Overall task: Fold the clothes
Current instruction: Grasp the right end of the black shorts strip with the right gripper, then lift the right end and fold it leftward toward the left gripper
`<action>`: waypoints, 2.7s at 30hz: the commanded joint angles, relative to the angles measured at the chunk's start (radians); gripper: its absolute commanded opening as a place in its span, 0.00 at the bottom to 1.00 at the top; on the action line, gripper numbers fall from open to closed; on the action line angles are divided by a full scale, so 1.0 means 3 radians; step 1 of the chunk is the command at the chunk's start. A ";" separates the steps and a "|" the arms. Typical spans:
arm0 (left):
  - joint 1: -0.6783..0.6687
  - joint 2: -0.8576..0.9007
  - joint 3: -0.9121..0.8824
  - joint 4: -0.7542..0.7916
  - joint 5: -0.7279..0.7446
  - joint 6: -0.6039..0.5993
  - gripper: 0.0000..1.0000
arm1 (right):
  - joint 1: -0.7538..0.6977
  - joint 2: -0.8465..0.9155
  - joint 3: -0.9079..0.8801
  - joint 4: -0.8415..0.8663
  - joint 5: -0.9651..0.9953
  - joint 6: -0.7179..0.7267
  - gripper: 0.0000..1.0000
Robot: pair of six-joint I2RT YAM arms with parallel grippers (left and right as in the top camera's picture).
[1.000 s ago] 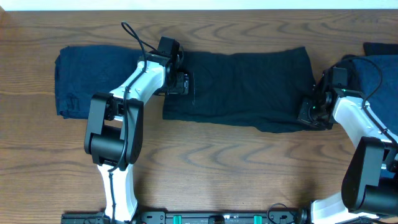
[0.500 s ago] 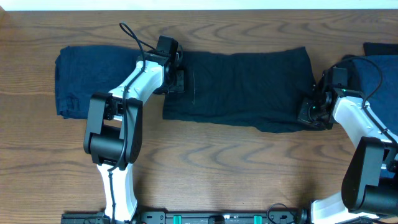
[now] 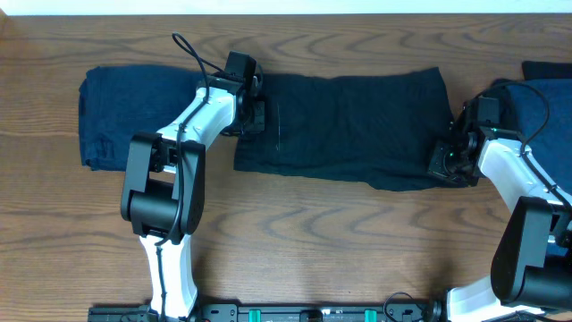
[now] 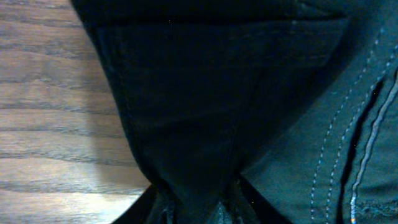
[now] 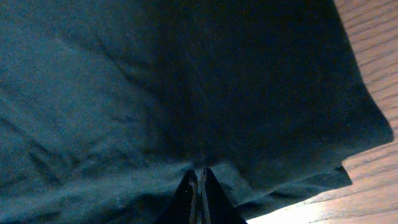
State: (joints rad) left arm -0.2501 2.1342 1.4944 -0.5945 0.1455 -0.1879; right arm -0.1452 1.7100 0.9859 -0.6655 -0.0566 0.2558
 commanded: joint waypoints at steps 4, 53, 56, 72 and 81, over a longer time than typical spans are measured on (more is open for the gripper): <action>-0.0032 0.0155 -0.0014 -0.0034 0.0088 -0.0027 0.08 | 0.0029 -0.0034 0.0055 0.0004 -0.0013 0.0031 0.04; -0.0028 -0.1177 0.0187 -0.0448 0.0168 -0.0015 0.06 | 0.1335 0.0317 0.0540 0.0538 -0.1499 0.0230 0.01; -0.0019 -0.1180 0.0221 -0.0501 0.0415 -0.0015 0.06 | 0.1489 0.0476 0.0540 0.0659 -0.1394 0.0295 0.01; 0.0266 -0.1180 0.0518 -0.0797 0.1074 -0.0132 0.06 | 0.2059 0.1072 0.0540 0.0818 -0.1396 0.0590 0.01; 0.0266 -0.1180 0.0524 -0.0857 0.1073 -0.0137 0.06 | 0.1974 0.0879 0.0828 0.0774 -0.1523 0.0436 0.01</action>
State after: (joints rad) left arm -0.1768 1.8118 1.6180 -0.8501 0.4416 -0.2146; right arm 0.4816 1.9965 1.1751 -0.4210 -0.4980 0.4068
